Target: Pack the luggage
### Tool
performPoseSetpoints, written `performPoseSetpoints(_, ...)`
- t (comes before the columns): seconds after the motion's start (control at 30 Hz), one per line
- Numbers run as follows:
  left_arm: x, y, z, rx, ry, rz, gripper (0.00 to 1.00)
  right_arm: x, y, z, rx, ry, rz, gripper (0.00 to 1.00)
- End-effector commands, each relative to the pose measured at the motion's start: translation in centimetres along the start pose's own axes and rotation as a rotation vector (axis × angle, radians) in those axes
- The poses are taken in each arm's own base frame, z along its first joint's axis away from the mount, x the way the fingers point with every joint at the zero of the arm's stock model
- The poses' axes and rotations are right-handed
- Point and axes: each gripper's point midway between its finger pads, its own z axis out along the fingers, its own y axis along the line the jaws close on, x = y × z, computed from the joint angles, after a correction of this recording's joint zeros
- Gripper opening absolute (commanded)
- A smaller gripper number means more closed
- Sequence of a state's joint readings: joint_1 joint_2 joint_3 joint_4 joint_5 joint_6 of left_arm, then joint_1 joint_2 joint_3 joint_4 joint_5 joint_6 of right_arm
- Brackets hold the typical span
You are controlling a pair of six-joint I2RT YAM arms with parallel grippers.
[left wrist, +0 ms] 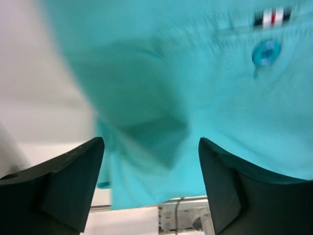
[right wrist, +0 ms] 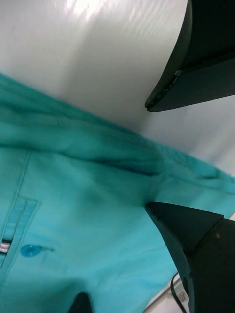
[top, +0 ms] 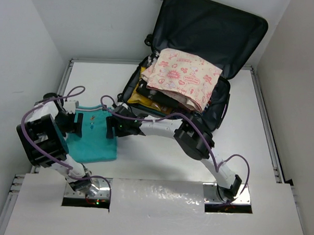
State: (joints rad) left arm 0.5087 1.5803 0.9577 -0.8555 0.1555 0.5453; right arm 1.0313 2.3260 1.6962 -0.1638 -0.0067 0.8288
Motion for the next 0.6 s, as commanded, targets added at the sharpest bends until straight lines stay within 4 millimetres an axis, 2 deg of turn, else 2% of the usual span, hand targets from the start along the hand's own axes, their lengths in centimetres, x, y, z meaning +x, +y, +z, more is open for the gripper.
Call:
performPoseSetpoints(0.0,-2.1,1.8,-2.1,-0.079,-0.067,-0.030,0.77,2.0,-1.0,1.8,0.032,0.022,0.043,0.72)
performPoseSetpoints(0.1,-1.4,2.5,-0.5,-0.091,-0.017,-0.027,0.77,3.6,-2.3,3.3,0.063,0.067,0.053,0.65)
performPoseSetpoints(0.23,-0.1,1.3,2.6,0.024,0.069,-0.008,0.79,4.6,-2.4,4.0,0.043,0.084,0.067,0.46)
performPoseSetpoints(0.33,-0.1,1.6,4.4,0.038,0.092,-0.032,0.81,4.8,-2.6,4.3,0.045,0.083,0.072,0.44)
performPoseSetpoints(0.43,-0.9,1.6,5.8,0.063,0.075,-0.057,0.82,4.9,-2.4,4.4,0.028,0.083,0.072,0.33)
performPoseSetpoints(0.47,-0.7,1.5,6.7,0.084,0.098,-0.068,0.82,4.6,-2.2,4.5,0.016,0.072,0.071,0.24)
performPoseSetpoints(0.53,-1.3,0.9,7.4,0.135,0.101,-0.079,0.73,4.7,-1.5,4.5,-0.020,0.075,0.061,0.09)
performPoseSetpoints(0.57,-0.9,0.4,7.9,0.175,0.121,-0.087,0.70,4.3,-1.1,4.5,-0.037,0.064,0.056,0.00)
